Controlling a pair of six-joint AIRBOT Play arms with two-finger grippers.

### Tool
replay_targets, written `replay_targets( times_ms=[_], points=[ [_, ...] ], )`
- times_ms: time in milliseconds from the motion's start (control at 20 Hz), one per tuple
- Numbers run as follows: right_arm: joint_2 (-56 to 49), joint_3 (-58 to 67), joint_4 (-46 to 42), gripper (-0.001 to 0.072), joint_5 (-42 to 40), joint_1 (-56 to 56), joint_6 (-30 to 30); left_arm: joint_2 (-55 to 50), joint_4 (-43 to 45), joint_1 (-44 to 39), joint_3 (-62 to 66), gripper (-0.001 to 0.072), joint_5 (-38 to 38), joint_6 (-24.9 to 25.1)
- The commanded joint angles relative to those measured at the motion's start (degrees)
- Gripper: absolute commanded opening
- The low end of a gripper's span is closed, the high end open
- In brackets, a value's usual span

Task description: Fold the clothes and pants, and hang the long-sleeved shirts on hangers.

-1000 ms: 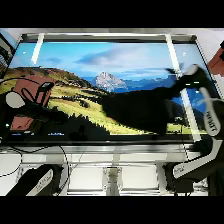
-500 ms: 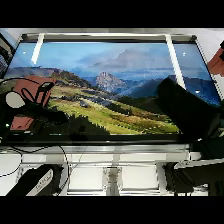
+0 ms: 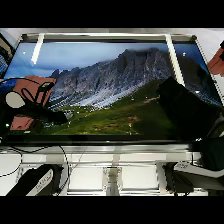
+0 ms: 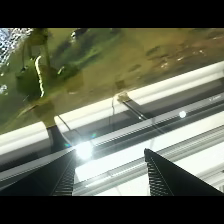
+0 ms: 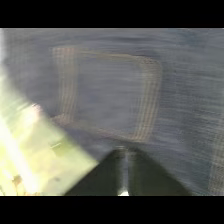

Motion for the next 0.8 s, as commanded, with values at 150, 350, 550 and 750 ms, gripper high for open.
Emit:
replay_targets(
  times_ms=[150,350,550,750],
  points=[
    [10.62,-5.62,-5.09,0.0012,2.34,36.06,0.02,0.04,0.0,0.0,-0.02,0.0508,0.0,0.0],
    [11.04,-19.21,-14.32,0.0011,0.55,56.46,5.75,0.04,0.0,0.0,-0.02,0.0509,0.0,0.0],
    [10.99,-30.8,-14.25,0.0012,-5.77,70.62,9.22,0.04,0.0,0.0,-0.02,0.0509,0.0,0.0],
    [10.99,-34.27,-14.21,0.0012,-8.9,77.9,12.15,0.04,0.0,0.0,-0.02,0.0509,0.0,0.0]
  ],
)
